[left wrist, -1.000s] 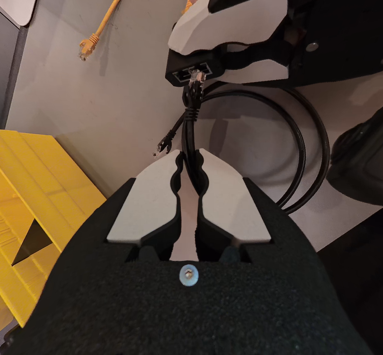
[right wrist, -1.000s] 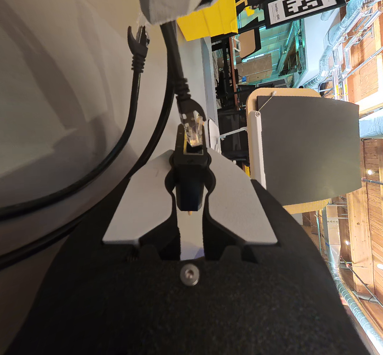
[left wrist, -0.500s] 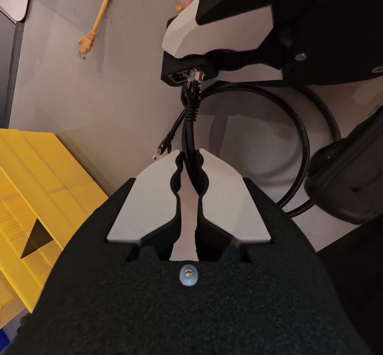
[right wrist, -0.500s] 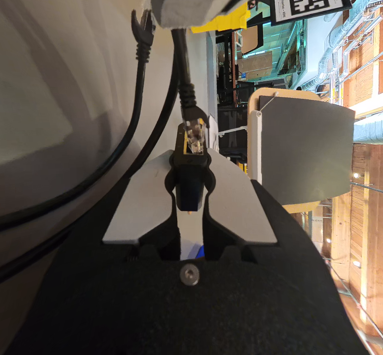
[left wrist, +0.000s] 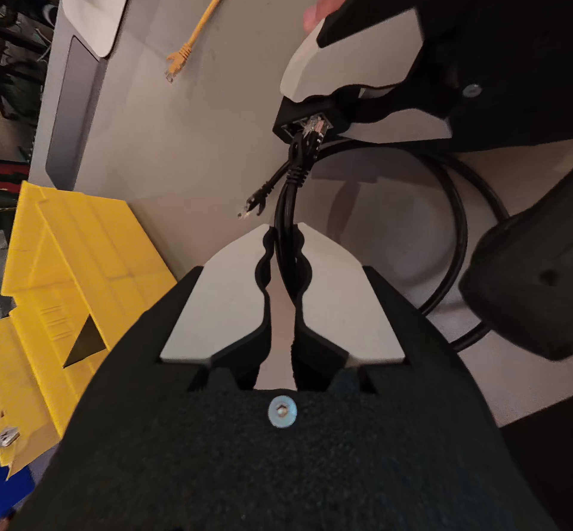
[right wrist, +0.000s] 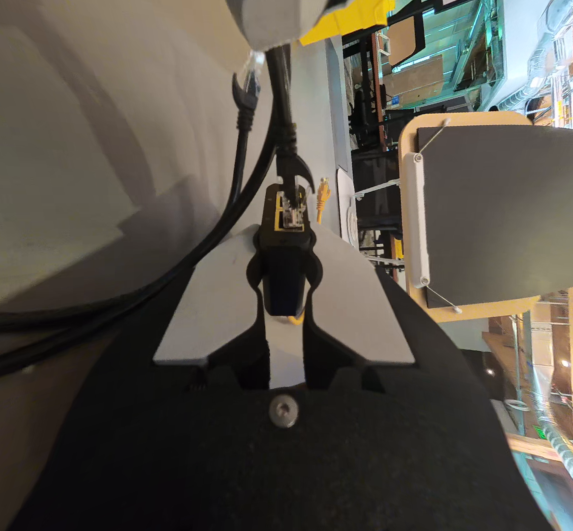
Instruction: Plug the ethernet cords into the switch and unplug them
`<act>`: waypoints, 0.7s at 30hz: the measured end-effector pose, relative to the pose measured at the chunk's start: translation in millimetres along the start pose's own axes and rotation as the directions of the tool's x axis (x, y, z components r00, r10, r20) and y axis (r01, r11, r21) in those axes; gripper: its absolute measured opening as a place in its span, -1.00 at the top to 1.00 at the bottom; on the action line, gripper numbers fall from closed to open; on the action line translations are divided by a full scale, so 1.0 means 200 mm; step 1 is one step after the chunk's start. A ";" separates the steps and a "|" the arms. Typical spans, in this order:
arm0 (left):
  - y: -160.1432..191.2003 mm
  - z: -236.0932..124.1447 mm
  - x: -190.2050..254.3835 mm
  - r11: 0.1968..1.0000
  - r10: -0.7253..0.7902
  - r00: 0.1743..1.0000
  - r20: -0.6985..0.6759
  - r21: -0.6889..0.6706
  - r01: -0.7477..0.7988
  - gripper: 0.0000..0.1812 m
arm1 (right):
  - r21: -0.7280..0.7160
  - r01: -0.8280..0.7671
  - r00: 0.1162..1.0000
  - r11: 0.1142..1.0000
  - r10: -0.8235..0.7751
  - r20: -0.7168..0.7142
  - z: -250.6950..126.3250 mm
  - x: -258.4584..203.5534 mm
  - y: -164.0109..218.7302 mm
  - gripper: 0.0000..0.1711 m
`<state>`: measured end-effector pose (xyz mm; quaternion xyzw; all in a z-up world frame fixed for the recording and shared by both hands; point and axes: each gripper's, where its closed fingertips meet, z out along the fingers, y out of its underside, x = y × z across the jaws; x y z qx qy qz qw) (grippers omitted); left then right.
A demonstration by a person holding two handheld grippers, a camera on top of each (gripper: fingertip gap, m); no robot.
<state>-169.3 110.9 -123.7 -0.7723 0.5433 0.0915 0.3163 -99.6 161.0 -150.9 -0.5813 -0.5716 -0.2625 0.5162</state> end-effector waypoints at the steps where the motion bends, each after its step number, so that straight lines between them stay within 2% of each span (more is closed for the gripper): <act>1: 0.00 0.01 0.00 1.000 0.004 1.000 0.009 -0.003 -0.004 0.89 | -0.007 0.008 1.000 1.000 -0.008 -0.003 0.00 0.00 0.00 0.72; 3: 0.00 0.01 -0.01 1.000 0.009 1.000 0.023 -0.007 -0.009 0.89 | -0.024 0.002 1.000 1.000 -0.002 0.001 0.01 0.00 0.01 0.72; 7: 0.00 0.00 -0.06 0.997 0.072 0.987 0.142 -0.046 -0.066 0.89 | -0.033 0.011 1.000 0.999 -0.011 -0.004 0.01 0.00 -0.01 0.72; 13: 0.01 0.01 -0.03 0.999 -0.034 0.999 -0.030 0.001 0.035 0.89 | -0.057 0.038 0.998 0.998 -0.040 -0.049 0.01 0.02 0.00 0.72; 21: 0.01 0.01 -0.03 1.000 -0.017 1.000 -0.018 -0.007 0.017 0.89 | -0.060 0.026 0.998 0.998 -0.029 -0.047 0.01 0.02 0.01 0.72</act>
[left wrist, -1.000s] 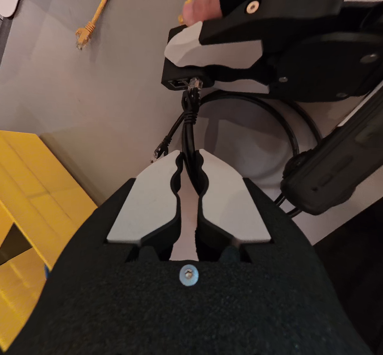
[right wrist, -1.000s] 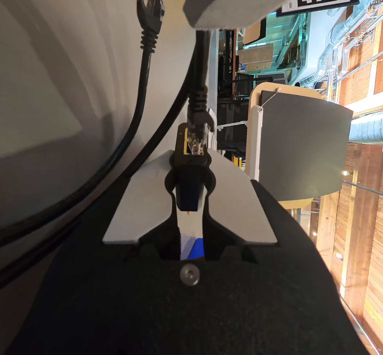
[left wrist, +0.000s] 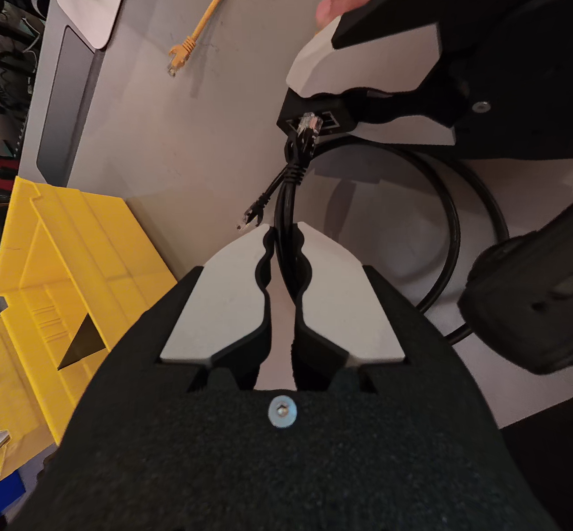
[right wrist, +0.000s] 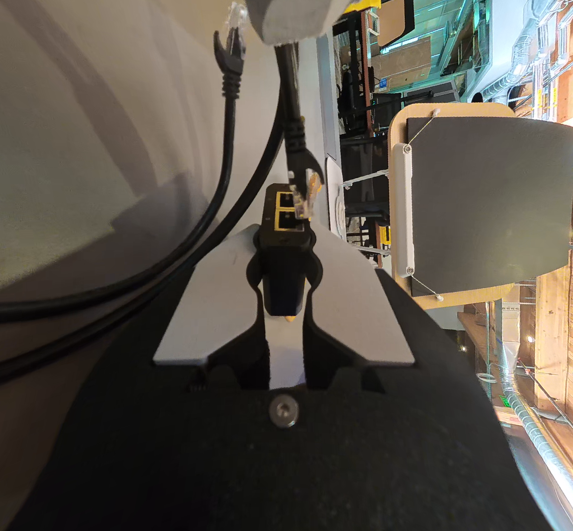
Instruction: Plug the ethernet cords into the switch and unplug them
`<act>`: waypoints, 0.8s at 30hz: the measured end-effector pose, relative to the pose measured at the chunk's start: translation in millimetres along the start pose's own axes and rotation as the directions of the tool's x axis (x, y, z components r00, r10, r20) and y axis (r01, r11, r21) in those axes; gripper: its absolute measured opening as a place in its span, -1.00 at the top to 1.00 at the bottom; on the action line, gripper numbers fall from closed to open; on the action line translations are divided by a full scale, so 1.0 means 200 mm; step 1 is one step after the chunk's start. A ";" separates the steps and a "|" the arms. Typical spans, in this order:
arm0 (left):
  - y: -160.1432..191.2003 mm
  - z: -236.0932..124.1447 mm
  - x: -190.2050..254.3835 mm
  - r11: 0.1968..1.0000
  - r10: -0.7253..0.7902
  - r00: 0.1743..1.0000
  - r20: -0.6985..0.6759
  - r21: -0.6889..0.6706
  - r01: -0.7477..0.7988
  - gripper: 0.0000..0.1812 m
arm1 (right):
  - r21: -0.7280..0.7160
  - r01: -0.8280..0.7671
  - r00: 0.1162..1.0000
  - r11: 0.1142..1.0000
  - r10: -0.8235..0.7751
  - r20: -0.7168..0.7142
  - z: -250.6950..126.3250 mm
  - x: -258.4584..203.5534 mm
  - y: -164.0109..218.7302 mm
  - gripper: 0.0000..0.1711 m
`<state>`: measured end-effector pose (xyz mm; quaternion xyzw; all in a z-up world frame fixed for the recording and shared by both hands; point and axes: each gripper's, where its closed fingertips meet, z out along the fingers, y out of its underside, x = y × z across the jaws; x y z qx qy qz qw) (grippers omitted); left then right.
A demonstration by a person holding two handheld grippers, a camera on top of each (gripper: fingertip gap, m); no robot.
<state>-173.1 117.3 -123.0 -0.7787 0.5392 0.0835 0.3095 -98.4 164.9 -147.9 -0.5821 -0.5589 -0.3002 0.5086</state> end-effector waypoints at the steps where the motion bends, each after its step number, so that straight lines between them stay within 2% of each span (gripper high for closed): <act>1: 0.00 0.00 0.00 1.000 0.001 1.000 0.000 -0.001 -0.001 0.89 | -0.001 -0.001 1.000 1.000 0.001 0.000 0.00 0.00 0.00 0.72; 15: 0.03 0.00 0.05 0.998 0.032 0.999 -0.041 -0.046 -0.034 0.89 | -0.011 0.028 1.000 1.000 -0.028 -0.001 0.00 -0.02 0.00 0.72; 24: 0.03 0.01 0.05 0.997 0.040 0.999 -0.019 -0.065 -0.041 0.89 | -0.042 0.070 0.997 0.997 -0.071 -0.030 0.00 -0.01 0.00 0.72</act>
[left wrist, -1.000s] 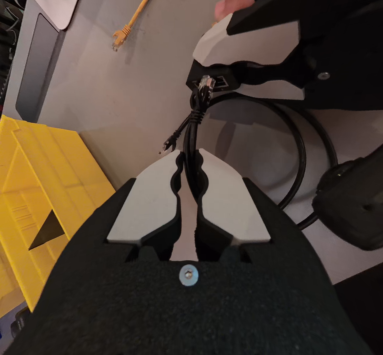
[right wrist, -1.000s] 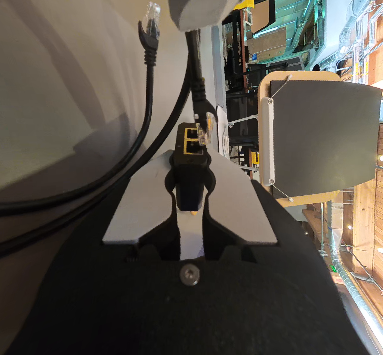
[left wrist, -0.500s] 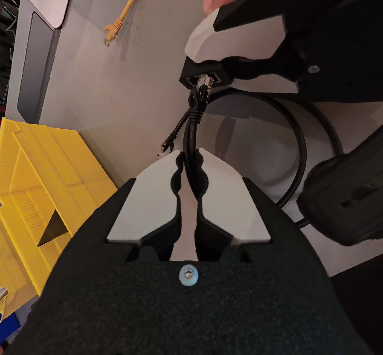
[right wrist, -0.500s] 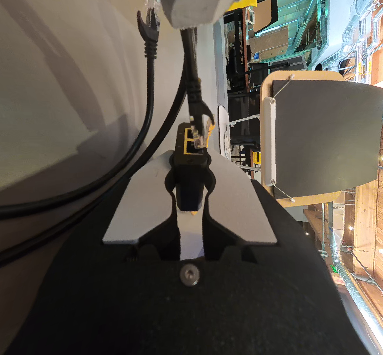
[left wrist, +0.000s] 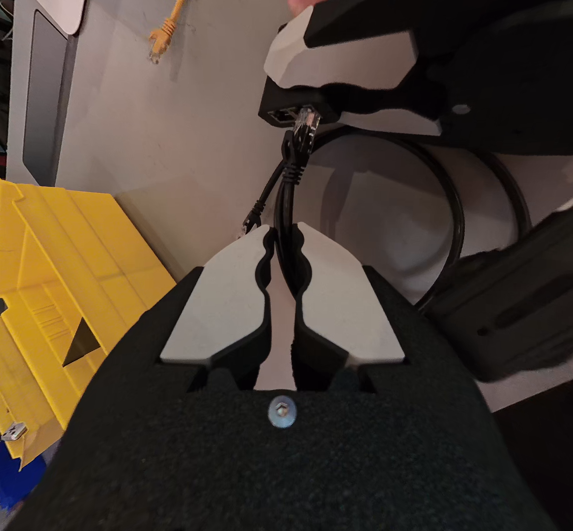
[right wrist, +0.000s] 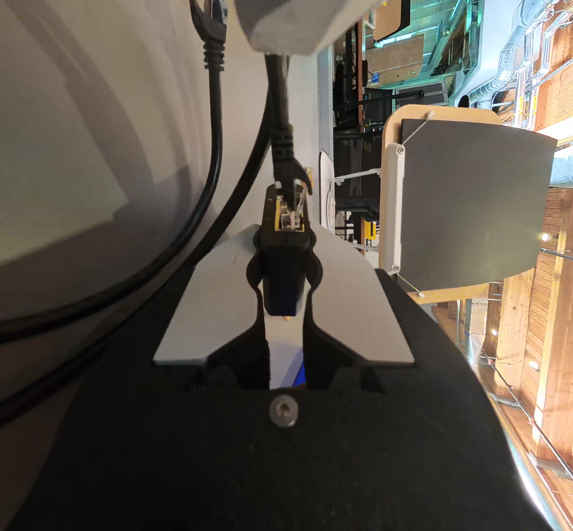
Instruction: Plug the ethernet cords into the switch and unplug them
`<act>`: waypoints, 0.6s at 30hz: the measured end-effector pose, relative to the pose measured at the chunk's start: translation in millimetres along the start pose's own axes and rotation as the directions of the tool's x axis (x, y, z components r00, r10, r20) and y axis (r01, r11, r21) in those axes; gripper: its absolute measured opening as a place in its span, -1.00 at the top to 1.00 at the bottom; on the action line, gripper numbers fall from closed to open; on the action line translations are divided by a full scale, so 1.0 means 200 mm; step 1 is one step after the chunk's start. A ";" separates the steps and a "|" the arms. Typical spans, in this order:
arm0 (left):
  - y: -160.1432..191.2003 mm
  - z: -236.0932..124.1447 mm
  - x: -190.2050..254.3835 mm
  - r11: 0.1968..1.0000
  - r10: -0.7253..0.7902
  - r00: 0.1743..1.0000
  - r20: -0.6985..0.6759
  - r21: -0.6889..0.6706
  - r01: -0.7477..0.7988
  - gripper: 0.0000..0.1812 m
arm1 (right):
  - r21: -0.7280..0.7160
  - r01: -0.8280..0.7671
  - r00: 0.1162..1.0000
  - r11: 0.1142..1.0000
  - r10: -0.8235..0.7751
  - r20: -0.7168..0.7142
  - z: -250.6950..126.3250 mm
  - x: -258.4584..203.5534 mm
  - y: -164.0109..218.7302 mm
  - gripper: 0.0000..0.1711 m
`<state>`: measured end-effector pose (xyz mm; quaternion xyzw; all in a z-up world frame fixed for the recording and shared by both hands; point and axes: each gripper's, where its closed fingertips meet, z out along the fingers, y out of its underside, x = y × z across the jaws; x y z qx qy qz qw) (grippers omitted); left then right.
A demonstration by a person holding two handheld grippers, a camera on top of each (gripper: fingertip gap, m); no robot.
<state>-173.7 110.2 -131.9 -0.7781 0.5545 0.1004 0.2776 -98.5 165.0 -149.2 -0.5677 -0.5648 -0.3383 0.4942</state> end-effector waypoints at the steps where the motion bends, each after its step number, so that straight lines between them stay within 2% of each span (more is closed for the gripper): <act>1: -0.01 -0.01 0.00 1.000 -0.008 1.000 -0.003 0.011 0.008 0.89 | -0.032 0.019 1.000 0.999 -0.019 -0.005 0.01 0.00 0.01 0.72; 3: -0.02 -0.01 0.00 1.000 -0.011 1.000 0.005 0.007 0.011 0.89 | -0.072 0.050 0.999 0.996 -0.050 -0.008 0.02 -0.01 0.02 0.72; 5: -0.01 0.00 -0.03 1.000 0.001 0.999 0.054 -0.008 -0.001 0.89 | -0.037 0.023 1.000 0.999 -0.023 -0.002 0.01 -0.01 0.00 0.72; 10: 0.01 0.01 -0.04 1.000 0.012 0.999 0.041 -0.018 -0.011 0.89 | 0.008 -0.022 1.000 1.000 0.022 -0.008 -0.01 0.02 -0.02 0.72; 13: 0.02 0.01 -0.01 1.000 0.008 0.999 -0.032 -0.010 -0.008 0.89 | 0.022 -0.018 1.000 1.000 0.018 -0.006 -0.01 0.02 -0.02 0.72; 18: 0.00 0.00 0.01 0.992 -0.108 0.975 -0.192 0.046 0.118 0.89 | 0.014 0.084 0.996 0.996 -0.084 -0.005 -0.01 -0.03 -0.01 0.72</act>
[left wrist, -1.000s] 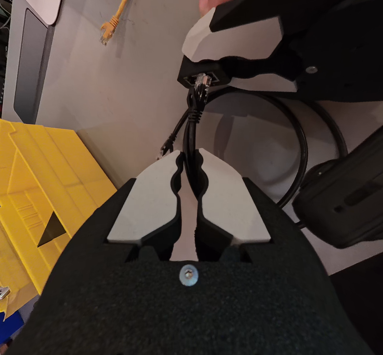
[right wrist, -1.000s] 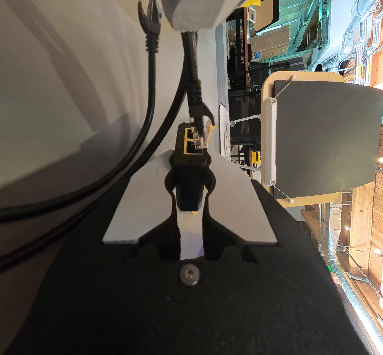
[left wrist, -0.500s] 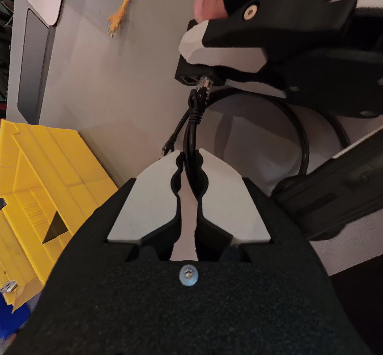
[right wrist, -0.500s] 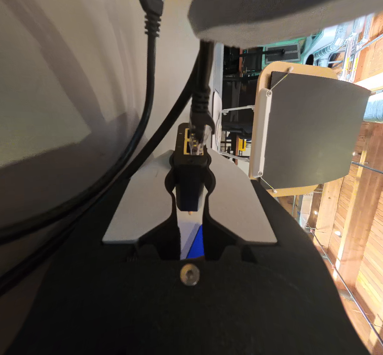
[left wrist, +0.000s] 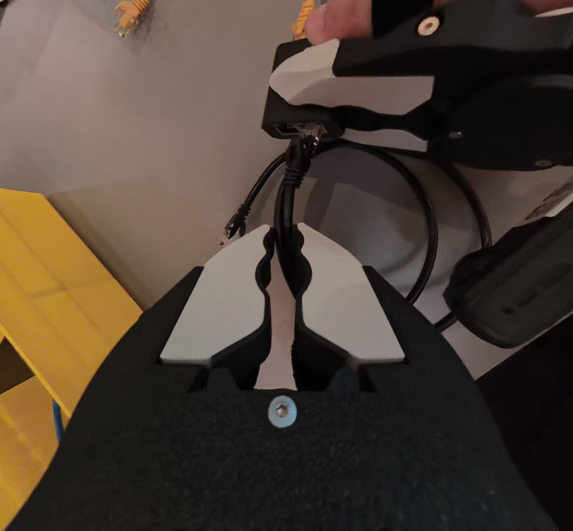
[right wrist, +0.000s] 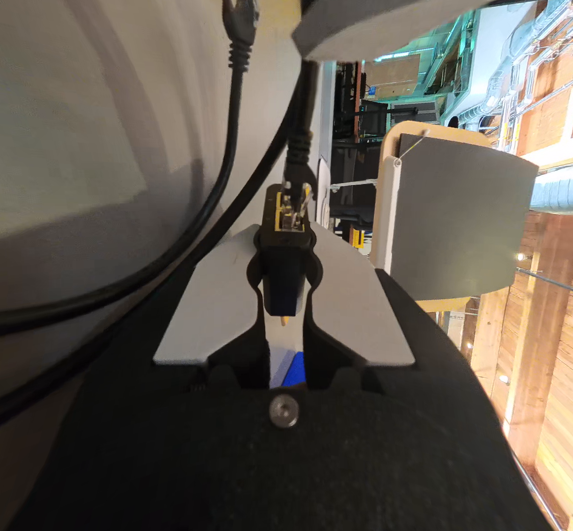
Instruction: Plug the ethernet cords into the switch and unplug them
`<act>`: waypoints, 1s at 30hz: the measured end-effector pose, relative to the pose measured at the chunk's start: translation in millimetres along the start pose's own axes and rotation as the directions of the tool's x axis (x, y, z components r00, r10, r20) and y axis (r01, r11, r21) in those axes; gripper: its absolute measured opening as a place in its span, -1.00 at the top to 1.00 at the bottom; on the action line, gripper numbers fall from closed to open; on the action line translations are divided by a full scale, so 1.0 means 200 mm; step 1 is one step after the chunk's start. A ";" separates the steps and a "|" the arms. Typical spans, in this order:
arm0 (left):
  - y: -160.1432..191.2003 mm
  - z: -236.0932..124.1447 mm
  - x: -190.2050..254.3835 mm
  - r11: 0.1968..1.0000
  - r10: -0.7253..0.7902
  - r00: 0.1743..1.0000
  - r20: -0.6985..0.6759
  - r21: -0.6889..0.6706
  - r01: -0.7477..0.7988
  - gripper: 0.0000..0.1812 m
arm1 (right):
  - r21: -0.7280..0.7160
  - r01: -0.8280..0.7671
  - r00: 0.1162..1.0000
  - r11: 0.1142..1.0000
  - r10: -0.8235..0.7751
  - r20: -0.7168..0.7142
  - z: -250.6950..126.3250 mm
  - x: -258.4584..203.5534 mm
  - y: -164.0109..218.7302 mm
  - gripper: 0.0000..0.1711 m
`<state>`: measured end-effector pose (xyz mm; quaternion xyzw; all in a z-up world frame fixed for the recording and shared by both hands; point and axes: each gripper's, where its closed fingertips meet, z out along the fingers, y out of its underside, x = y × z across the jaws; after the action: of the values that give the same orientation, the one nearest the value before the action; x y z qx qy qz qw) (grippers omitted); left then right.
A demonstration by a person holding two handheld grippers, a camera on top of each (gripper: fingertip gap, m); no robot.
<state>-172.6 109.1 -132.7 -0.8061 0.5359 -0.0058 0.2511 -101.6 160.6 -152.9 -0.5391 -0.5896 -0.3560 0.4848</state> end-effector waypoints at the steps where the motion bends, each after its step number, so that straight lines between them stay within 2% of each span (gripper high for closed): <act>1: 0.00 0.00 -0.01 1.000 -0.011 1.000 -0.006 0.010 0.011 0.89 | 0.006 -0.014 1.000 1.000 0.014 -0.002 0.00 0.00 0.00 0.72; 3: -0.02 0.00 0.00 0.998 -0.034 0.998 -0.051 0.055 0.036 0.89 | 0.007 -0.057 0.998 0.998 0.057 -0.011 0.00 0.03 0.01 0.72; 5: -0.04 -0.01 0.02 0.986 -0.086 0.983 -0.160 0.125 0.107 0.89 | 0.019 -0.057 0.998 0.998 0.057 -0.011 0.00 0.03 0.01 0.72; 7: -0.09 -0.03 0.07 0.950 -0.152 0.930 -0.334 0.211 0.231 0.92 | 0.066 -0.085 0.996 0.994 0.085 -0.001 -0.02 0.03 -0.03 0.72; 9: -0.10 -0.03 0.07 0.904 -0.191 0.883 -0.428 0.274 0.328 0.98 | 0.112 -0.083 0.997 0.990 0.083 0.001 -0.04 0.02 -0.09 0.72; 11: -0.09 -0.01 0.09 0.883 -0.211 0.839 -0.502 0.270 0.383 1.00 | 0.121 -0.032 0.999 0.992 0.034 -0.012 -0.04 0.00 -0.13 0.72; 12: -0.08 0.00 0.08 0.881 -0.220 0.839 -0.498 0.267 0.390 0.99 | 0.121 -0.020 1.000 0.992 0.021 -0.005 -0.04 -0.01 -0.14 0.72; 16: -0.09 -0.05 0.06 0.875 -0.183 0.872 -0.454 0.329 0.355 0.73 | 0.133 -0.043 0.999 0.990 0.043 0.006 -0.04 -0.02 -0.12 0.72; 20: -0.07 -0.05 0.12 0.900 -0.115 0.895 -0.430 0.336 0.277 0.63 | 0.131 -0.057 0.998 0.990 0.061 -0.028 -0.05 0.03 -0.11 0.72; 23: -0.03 0.02 0.13 0.925 -0.086 0.933 -0.349 0.321 0.205 0.80 | 0.124 -0.051 0.998 0.991 0.056 -0.037 -0.05 0.03 -0.10 0.72; 25: -0.04 0.02 0.13 0.913 -0.085 0.938 -0.336 0.350 0.208 0.90 | 0.119 -0.053 0.998 0.991 0.057 -0.030 -0.05 0.03 -0.08 0.72; 30: -0.08 0.00 0.12 0.878 -0.101 0.933 -0.344 0.410 0.246 0.93 | 0.130 -0.072 0.996 0.989 0.079 -0.051 -0.06 0.06 -0.07 0.72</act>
<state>-149.7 93.0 -132.3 -0.7608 0.4777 -0.2788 0.3395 -112.2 150.8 -136.7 -0.5185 -0.5764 -0.3136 0.5482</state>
